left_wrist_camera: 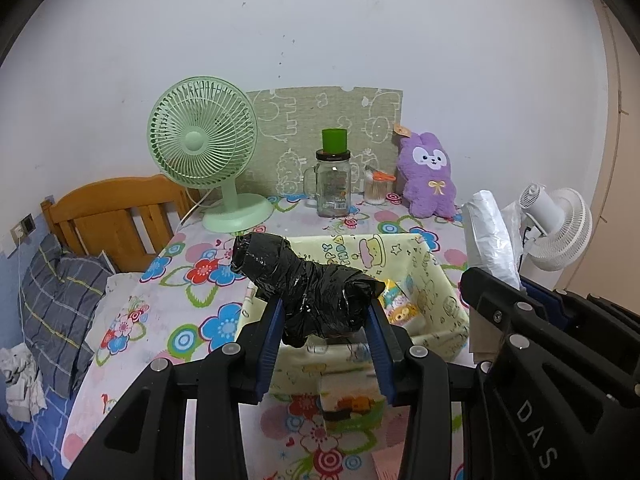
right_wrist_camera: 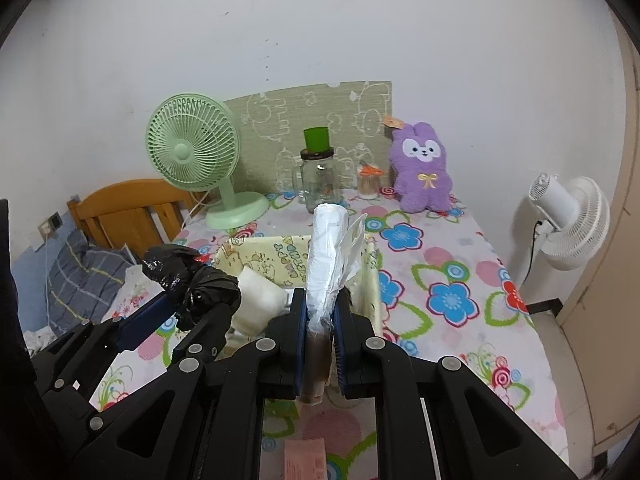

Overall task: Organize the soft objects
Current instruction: 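Lift the black umbrella with the left tool while the right tool carries the white bag toward the box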

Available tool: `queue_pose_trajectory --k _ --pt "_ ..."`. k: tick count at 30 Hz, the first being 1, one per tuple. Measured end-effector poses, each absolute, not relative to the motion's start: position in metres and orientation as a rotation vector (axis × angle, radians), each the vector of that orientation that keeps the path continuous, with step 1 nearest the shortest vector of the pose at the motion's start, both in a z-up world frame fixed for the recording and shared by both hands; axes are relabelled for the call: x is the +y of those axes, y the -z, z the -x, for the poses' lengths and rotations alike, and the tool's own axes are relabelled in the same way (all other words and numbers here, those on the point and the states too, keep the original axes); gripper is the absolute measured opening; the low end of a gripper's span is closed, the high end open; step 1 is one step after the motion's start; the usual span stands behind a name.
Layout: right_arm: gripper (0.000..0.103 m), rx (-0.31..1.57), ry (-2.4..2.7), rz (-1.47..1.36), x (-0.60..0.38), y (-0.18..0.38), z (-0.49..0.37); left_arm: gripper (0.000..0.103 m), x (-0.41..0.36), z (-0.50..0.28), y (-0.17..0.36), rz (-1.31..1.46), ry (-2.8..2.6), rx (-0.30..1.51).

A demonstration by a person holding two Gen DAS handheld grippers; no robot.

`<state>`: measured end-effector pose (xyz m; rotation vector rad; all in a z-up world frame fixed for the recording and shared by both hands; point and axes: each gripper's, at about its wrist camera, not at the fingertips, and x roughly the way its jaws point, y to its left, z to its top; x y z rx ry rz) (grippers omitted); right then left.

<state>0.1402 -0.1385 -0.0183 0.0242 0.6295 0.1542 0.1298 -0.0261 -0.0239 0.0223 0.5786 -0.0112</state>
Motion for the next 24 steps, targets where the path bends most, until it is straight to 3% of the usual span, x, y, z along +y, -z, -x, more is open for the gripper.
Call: queue_pose_trajectory --k 24 --pt "0.015 0.679 -0.220 -0.007 -0.134 0.042 -0.214 0.042 -0.026 -0.204 0.045 -0.042 0.082 0.638"
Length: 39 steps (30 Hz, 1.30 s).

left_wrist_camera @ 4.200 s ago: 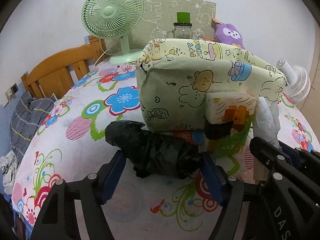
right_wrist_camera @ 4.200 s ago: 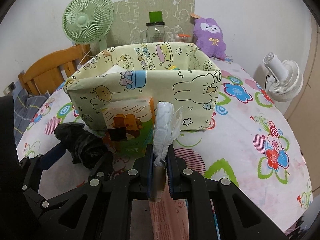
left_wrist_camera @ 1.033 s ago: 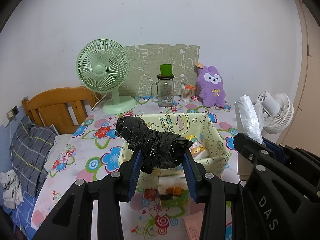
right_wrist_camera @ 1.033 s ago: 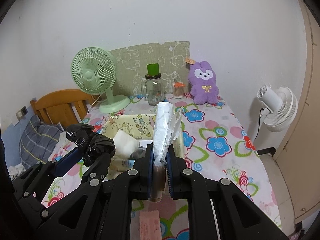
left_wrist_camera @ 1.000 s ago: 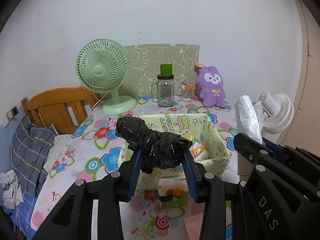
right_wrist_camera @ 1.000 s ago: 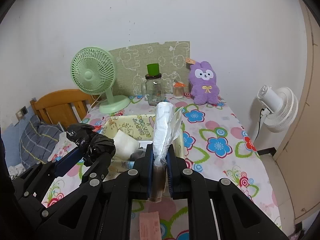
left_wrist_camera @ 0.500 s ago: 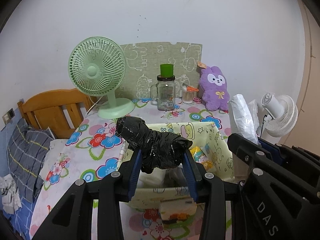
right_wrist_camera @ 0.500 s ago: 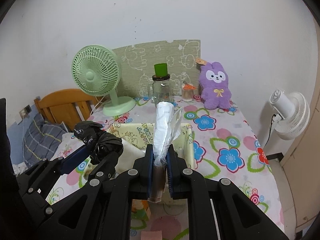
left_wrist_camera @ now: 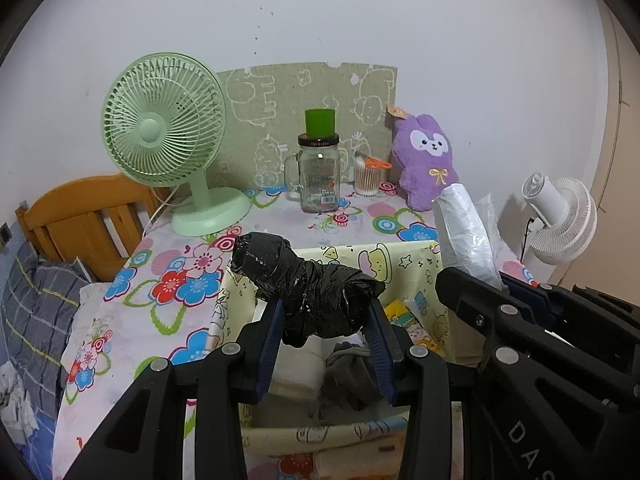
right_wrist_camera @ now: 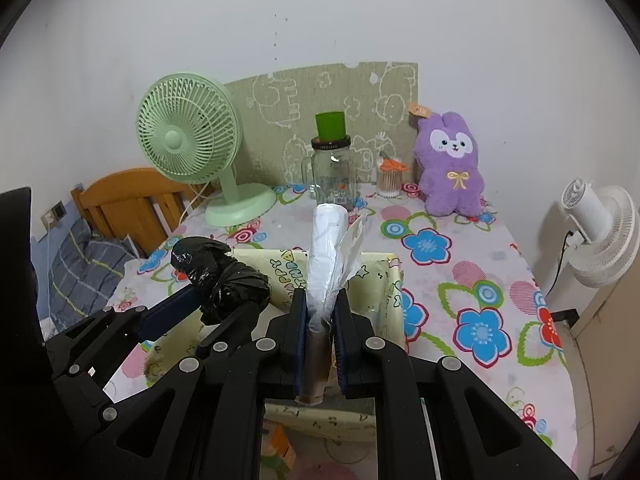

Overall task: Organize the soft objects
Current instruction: 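Lift the black umbrella with the left tool while the right tool carries the white bag toward the box, then lower the umbrella into the box and open the left tool while the right tool releases the bag inside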

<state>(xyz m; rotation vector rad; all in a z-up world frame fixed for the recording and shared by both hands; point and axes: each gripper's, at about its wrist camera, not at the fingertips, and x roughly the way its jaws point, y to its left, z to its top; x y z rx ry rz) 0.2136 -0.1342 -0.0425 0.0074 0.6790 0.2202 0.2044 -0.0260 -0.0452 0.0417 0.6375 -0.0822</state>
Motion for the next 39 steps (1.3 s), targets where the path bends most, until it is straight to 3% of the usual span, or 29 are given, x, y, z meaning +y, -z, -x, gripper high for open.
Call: queue_pose_trajectory --k 8,11,16,21,39 --pt "0.015 0.727 -0.237 -0.007 -0.132 0.057 -0.232 0.049 -0.024 -0.222 0.060 -0.034 0.111 0.692" --pt "0.015 0.739 -0.240 -0.007 -0.131 0.062 -0.238 0.065 -0.021 -0.225 0.063 -0.030 0.106 0.698" --pt "0.015 0.751 -0.251 0.000 -0.127 0.069 -0.247 0.070 -0.016 -0.228 0.067 -0.028 0.101 0.711" --pt "0.015 0.778 -0.275 0.016 -0.120 0.075 -0.253 0.084 -0.014 -0.226 0.068 -0.068 0.098 0.720" --pt "0.016 0.818 -0.323 0.061 -0.111 0.077 -0.247 0.090 -0.014 -0.210 0.065 -0.109 0.129 0.720"
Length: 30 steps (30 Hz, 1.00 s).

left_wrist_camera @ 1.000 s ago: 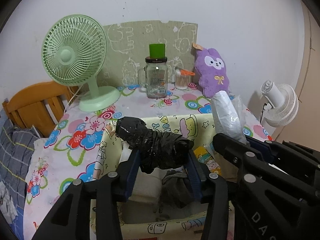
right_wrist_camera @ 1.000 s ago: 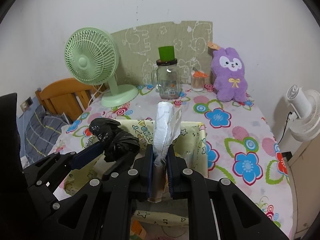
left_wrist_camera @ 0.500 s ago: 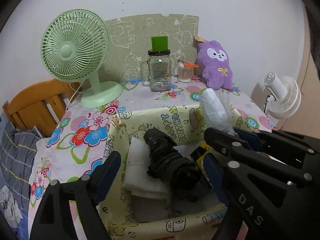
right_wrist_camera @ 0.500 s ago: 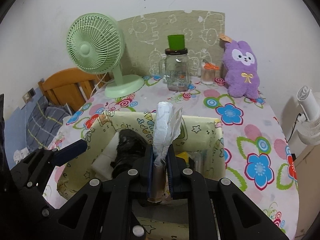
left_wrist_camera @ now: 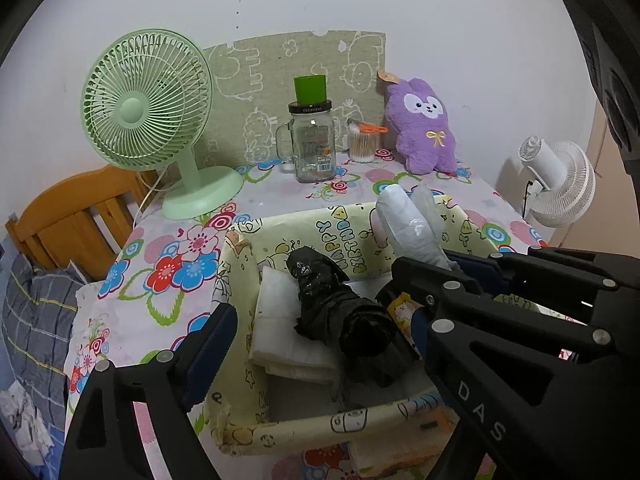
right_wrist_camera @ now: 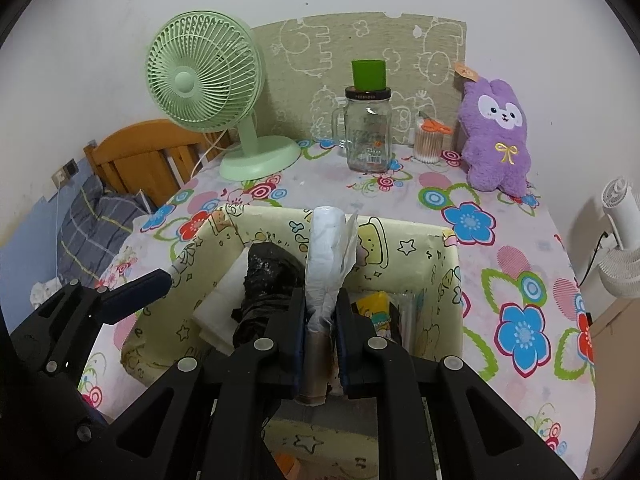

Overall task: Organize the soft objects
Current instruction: 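Lower the umbrella into the box and open the left tool while the right tool releases the bag inside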

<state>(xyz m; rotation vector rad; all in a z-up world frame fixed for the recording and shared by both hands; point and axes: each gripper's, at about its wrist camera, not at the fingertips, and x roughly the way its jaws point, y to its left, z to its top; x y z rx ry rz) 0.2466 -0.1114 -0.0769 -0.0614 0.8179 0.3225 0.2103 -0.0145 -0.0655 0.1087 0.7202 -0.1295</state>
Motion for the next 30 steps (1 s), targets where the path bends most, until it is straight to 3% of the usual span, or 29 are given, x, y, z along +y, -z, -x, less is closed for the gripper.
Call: queue_pose_trajectory --k 10,11,13,14,15,30 --pt "0.017 0.812 -0.293 0.081 -0.116 0.069 -0.233 0.095 -0.016 -0.195 0.059 -0.120 0.134 0.699" --pt "0.023 0.812 -0.287 0.083 -0.117 0.068 -0.231 0.096 -0.016 -0.194 0.058 -0.123 0.130 0.698" --pt "0.050 0.798 -0.273 0.092 -0.118 0.065 -0.228 0.098 -0.016 -0.191 0.058 -0.123 0.131 0.696" --pt "0.071 0.783 -0.275 0.094 -0.118 0.063 -0.225 0.099 -0.016 -0.189 0.057 -0.122 0.131 0.694" --pt "0.075 0.759 -0.278 0.097 -0.119 0.060 -0.221 0.099 -0.016 -0.188 0.057 -0.123 0.130 0.692" --pt "0.081 0.704 -0.279 0.110 -0.122 0.040 -0.182 0.102 -0.021 -0.156 0.044 -0.118 0.134 0.660"
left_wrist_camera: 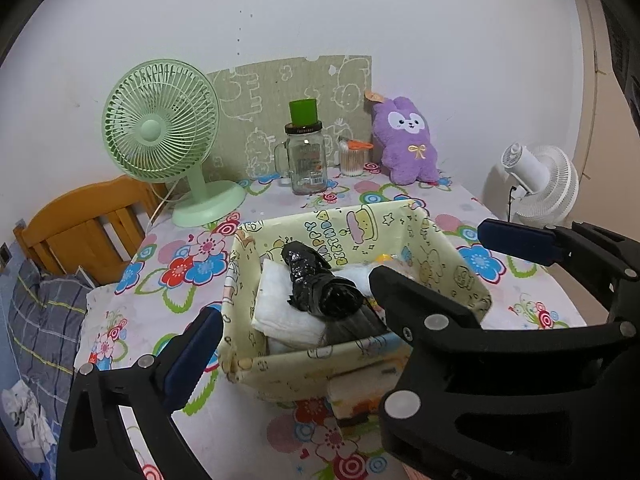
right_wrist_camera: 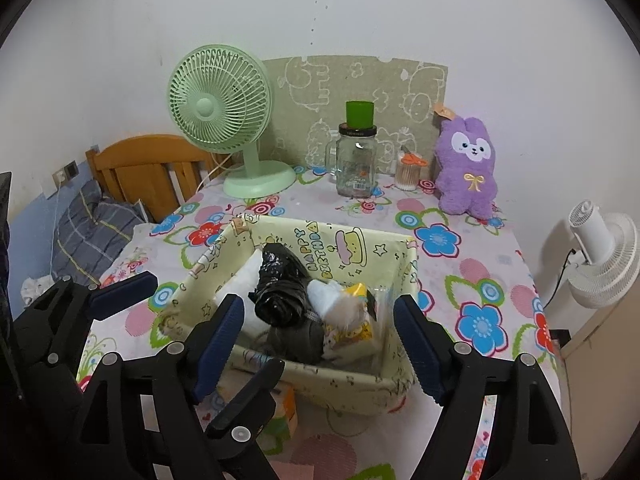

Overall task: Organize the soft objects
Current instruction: 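Lower the umbrella into the box and open the left tool while the right tool releases the bag inside, then withdraw both open tools from the box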

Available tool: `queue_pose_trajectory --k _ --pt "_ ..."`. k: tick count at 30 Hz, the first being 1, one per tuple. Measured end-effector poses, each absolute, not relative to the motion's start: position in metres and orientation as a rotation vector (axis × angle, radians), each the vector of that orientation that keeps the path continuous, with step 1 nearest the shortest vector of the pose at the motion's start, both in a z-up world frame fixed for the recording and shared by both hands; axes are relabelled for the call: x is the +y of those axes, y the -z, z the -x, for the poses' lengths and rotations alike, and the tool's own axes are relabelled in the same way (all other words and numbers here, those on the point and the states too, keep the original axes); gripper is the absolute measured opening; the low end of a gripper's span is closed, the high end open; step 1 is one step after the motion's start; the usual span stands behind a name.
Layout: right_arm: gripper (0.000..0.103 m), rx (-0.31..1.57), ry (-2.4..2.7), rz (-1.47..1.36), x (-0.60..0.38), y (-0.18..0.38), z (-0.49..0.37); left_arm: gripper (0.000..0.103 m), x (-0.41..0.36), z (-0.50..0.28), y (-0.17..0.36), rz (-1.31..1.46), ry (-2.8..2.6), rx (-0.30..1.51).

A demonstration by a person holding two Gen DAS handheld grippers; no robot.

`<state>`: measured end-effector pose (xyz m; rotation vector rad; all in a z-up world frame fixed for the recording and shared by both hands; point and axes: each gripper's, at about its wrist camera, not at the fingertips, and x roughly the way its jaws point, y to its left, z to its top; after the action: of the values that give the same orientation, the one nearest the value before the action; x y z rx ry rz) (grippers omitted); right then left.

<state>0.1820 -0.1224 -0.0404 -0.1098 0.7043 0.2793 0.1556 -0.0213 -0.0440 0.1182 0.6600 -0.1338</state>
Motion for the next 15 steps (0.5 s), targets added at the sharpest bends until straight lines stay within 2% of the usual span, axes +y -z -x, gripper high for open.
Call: queue_pose_trajectory --k 15 --pt "0.091 0.647 -0.258 0.083 -0.137 0.027 -0.129 0.103 -0.027 -0.112 0.035 -0.091 0.160 0.618"
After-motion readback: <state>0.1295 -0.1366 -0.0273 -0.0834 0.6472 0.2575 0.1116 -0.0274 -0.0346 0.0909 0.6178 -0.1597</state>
